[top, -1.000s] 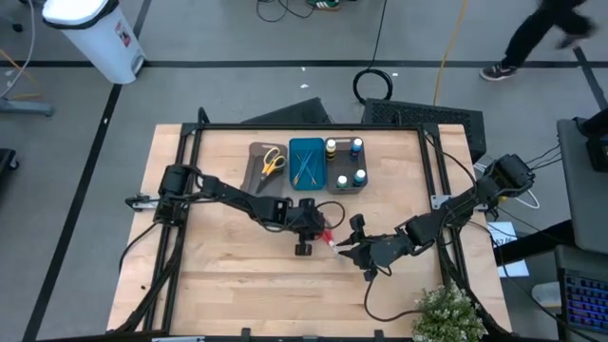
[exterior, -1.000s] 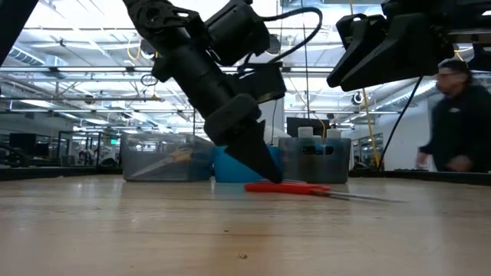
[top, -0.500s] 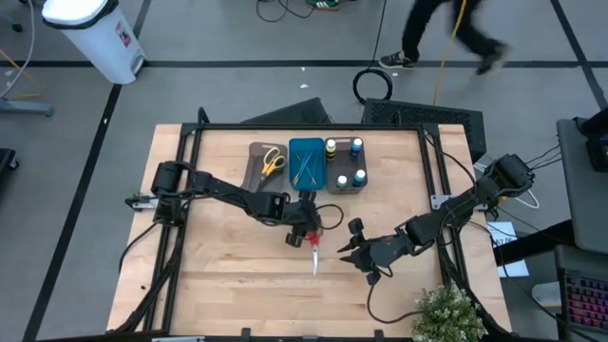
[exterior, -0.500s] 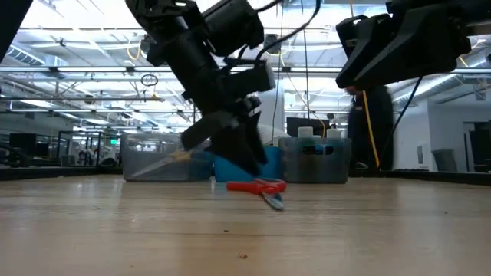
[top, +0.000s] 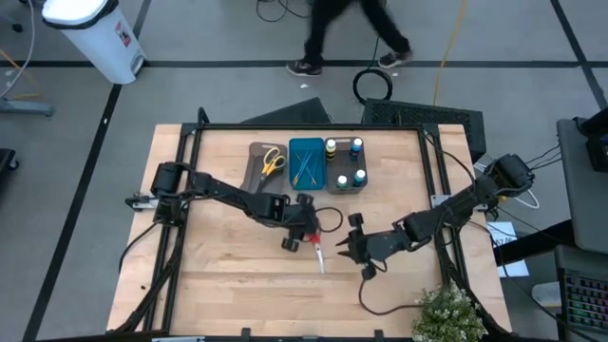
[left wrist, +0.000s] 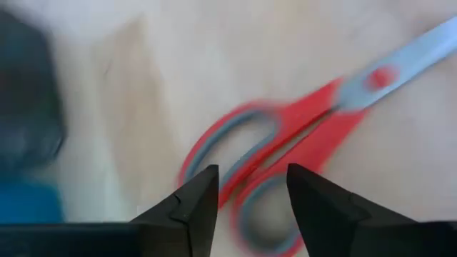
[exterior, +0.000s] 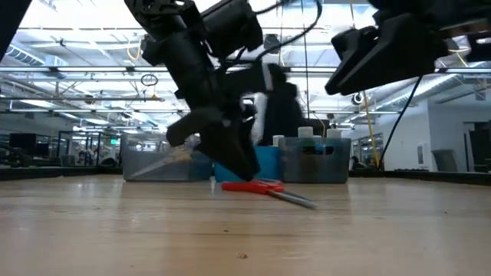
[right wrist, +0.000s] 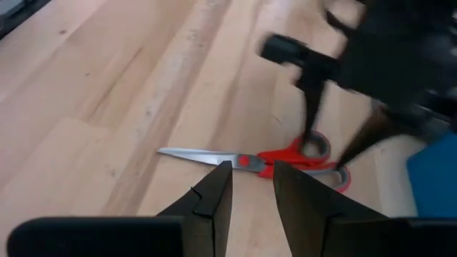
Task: Pick & Place Paint Supplies
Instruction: Put the red scissors into the left gray bin
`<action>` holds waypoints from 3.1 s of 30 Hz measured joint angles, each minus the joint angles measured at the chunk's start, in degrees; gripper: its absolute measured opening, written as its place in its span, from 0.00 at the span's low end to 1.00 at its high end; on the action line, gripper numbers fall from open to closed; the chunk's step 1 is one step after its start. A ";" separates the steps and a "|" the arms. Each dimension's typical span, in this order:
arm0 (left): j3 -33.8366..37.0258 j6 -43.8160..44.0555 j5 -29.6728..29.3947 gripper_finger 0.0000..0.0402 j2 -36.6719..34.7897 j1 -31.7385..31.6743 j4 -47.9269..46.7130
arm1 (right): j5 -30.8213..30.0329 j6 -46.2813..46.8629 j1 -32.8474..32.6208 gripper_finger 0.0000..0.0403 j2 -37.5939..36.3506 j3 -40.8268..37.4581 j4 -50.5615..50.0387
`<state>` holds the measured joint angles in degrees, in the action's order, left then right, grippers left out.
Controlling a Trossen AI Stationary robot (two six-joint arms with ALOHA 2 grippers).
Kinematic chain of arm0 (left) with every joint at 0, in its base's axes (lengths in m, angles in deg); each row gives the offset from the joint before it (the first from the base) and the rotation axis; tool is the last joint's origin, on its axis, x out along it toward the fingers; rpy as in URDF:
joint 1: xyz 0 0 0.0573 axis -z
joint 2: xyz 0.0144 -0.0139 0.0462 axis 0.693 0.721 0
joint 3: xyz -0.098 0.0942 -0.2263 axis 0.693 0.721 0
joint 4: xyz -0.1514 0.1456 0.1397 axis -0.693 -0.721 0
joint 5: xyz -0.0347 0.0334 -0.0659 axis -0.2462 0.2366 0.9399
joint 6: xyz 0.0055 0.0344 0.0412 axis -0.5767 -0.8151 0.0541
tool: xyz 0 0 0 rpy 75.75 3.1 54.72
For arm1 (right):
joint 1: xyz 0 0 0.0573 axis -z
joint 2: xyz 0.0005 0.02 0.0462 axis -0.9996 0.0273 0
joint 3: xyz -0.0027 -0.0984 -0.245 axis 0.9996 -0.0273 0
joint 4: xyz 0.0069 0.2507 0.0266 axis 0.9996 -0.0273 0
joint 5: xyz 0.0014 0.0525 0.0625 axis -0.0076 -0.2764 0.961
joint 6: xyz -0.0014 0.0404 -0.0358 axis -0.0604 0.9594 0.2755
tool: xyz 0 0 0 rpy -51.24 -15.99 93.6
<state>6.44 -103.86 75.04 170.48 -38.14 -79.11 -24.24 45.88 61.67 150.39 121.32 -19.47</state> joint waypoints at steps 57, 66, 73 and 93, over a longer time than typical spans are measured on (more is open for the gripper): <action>-7.02 12.05 5.03 0.09 2.08 9.39 -16.62 | -0.15 10.45 4.53 0.25 0.02 0.00 -2.44; -15.23 22.54 -0.19 0.09 1.91 16.79 -22.61 | -0.11 10.77 4.55 0.25 0.02 -0.01 -2.44; -15.13 61.96 -14.61 0.09 2.32 16.94 -14.97 | -0.11 10.78 4.55 0.25 0.02 -0.01 -2.39; -14.27 84.18 -15.14 0.45 7.45 13.30 -19.68 | -0.07 10.78 4.55 0.25 0.02 -0.04 -2.39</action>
<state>-7.83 -19.68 59.90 177.94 -24.84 -98.79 -24.30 56.66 66.22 150.41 121.28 -21.86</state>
